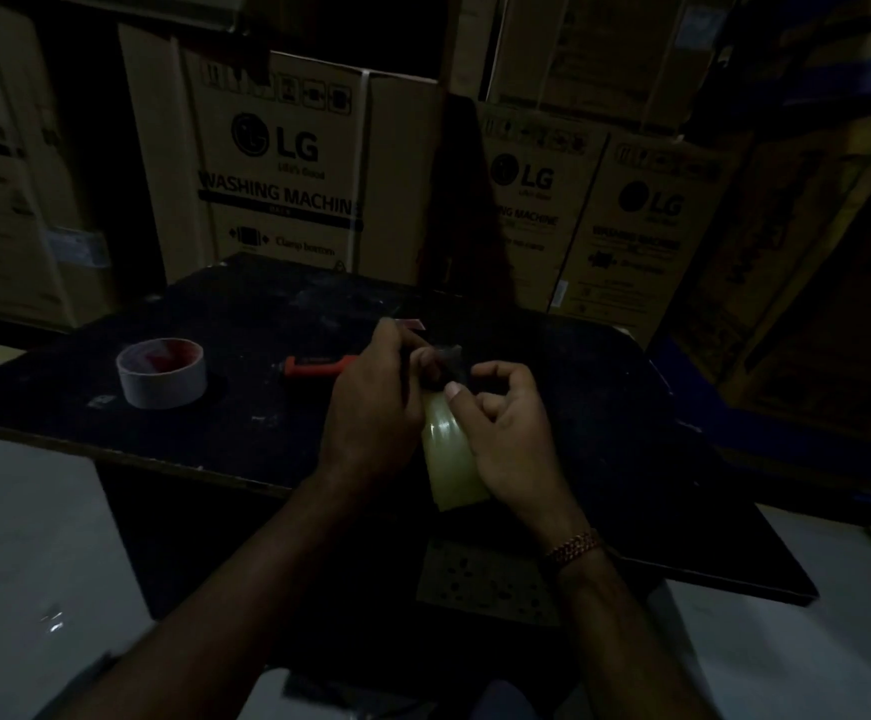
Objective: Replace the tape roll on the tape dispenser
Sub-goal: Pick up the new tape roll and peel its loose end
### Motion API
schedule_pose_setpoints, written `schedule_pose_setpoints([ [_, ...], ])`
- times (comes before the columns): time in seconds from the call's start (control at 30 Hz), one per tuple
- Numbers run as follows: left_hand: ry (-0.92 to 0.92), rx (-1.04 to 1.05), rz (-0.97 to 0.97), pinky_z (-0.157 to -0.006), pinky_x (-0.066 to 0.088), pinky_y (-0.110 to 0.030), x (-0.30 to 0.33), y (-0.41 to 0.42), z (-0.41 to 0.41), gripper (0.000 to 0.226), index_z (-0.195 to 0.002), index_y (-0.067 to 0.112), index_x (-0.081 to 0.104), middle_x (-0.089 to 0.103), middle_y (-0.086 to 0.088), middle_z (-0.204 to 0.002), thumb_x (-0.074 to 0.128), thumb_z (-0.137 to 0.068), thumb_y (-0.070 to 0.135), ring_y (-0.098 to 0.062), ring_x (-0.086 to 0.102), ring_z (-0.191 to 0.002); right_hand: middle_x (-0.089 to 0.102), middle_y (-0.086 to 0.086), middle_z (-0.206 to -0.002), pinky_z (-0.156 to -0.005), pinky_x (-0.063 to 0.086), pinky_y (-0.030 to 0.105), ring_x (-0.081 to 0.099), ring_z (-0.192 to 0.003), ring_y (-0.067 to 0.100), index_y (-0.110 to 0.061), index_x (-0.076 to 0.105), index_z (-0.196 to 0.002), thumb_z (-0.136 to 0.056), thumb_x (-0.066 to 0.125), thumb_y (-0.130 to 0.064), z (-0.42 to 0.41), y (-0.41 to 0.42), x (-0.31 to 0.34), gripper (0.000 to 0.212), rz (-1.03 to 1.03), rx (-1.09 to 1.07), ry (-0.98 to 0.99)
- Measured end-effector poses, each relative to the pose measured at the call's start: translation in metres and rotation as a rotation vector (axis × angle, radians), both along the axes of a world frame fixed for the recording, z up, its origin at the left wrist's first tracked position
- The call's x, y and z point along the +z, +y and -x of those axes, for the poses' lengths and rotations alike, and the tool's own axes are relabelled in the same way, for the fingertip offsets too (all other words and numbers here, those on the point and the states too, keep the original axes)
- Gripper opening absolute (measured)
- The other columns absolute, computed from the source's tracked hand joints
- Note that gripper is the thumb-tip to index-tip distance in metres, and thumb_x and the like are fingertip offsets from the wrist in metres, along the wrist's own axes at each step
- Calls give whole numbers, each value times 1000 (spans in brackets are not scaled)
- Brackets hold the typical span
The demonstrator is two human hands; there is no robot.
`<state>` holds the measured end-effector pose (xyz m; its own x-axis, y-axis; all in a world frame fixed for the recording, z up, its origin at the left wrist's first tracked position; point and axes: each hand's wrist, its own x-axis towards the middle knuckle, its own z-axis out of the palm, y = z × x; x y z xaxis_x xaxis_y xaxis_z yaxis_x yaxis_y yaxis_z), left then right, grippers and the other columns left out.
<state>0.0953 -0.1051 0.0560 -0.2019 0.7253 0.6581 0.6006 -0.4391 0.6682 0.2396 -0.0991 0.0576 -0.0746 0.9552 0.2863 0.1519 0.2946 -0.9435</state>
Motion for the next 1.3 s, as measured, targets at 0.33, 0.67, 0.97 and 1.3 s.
schedule_pose_setpoints([
  [0.33, -90, 76, -109, -67, 56, -28, -15, -2, -10, 3, -103, 18, 55, 69, 13, -88, 54, -105, 19, -1, 68, -79, 60, 0, -64, -46, 39, 24, 48, -50, 7, -20, 62, -98, -101, 65, -33, 4, 0, -2, 14, 16, -148, -75],
  [0.67, -124, 1, -41, -66, 52, -11, 2, 6, 2, 7, -107, 21, 51, 71, 11, -90, 53, -109, 15, 6, 69, -86, 77, 9, -88, -69, 62, 49, 75, -78, 24, -30, 59, -115, -95, 68, -49, 1, -17, 8, 28, -2, -11, -156],
  [0.97, -184, 23, -130, -67, 49, -7, 4, 4, -1, 5, -107, 19, 51, 66, 16, -95, 54, -107, 14, 11, 67, -85, 71, 14, -76, -53, 52, 32, 61, -56, 14, -32, 60, -110, -91, 76, -43, 4, -15, 2, 28, -84, -127, -168],
  [1.3, -215, -28, 16, -49, 55, -19, 28, 13, 9, 10, -107, 13, 59, 72, 1, -89, 54, -110, 21, -5, 73, -62, 67, -2, -79, -55, 51, 22, 65, -65, 4, -35, 57, -121, -73, 84, -61, -7, -14, 3, 60, -19, -25, -261],
])
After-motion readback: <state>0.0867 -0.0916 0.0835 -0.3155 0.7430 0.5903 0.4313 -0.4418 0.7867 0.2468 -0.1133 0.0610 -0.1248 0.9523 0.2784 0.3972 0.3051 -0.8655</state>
